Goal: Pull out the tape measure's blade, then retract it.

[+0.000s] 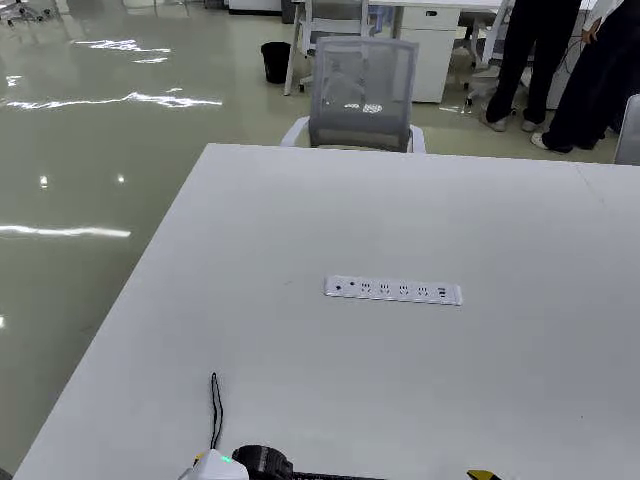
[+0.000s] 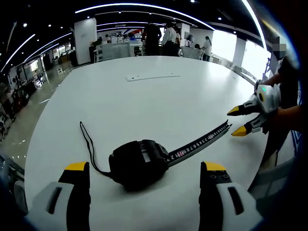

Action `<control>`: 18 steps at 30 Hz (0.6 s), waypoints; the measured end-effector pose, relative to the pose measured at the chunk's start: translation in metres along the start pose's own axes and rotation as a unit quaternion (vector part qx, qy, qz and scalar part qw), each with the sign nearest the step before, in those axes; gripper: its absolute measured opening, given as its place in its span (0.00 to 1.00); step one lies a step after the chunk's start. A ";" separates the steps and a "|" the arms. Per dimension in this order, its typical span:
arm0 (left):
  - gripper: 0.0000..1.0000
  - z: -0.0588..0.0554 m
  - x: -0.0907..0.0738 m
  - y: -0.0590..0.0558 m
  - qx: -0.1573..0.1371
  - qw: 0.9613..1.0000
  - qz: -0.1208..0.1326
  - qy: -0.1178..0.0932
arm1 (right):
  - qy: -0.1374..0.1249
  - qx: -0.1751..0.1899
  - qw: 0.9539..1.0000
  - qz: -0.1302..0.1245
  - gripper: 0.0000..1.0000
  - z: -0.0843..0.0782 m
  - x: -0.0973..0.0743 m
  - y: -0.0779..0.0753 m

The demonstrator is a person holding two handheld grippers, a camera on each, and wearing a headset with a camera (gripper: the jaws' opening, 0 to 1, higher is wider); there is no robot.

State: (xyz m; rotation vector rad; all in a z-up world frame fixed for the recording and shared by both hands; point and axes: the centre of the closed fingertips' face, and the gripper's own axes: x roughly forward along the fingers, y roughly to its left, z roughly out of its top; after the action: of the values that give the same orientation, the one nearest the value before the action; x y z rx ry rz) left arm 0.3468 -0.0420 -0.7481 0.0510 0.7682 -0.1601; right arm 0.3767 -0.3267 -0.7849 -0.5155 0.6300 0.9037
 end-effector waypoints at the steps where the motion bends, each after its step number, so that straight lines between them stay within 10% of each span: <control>1: 0.92 0.001 0.001 0.001 -0.002 1.000 0.002 0.000 | 0.003 -0.004 1.000 0.004 0.43 -0.001 0.002 0.001; 18: 0.80 0.004 0.024 0.015 -0.037 0.998 0.059 0.000 | 0.029 -0.046 0.998 0.026 0.28 0.001 0.017 0.005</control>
State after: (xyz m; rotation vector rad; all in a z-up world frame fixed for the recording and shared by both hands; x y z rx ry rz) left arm 0.3692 -0.0312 -0.7622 0.0250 0.7695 -0.0197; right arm 0.3805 -0.3138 -0.7971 -0.6123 0.6581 0.9730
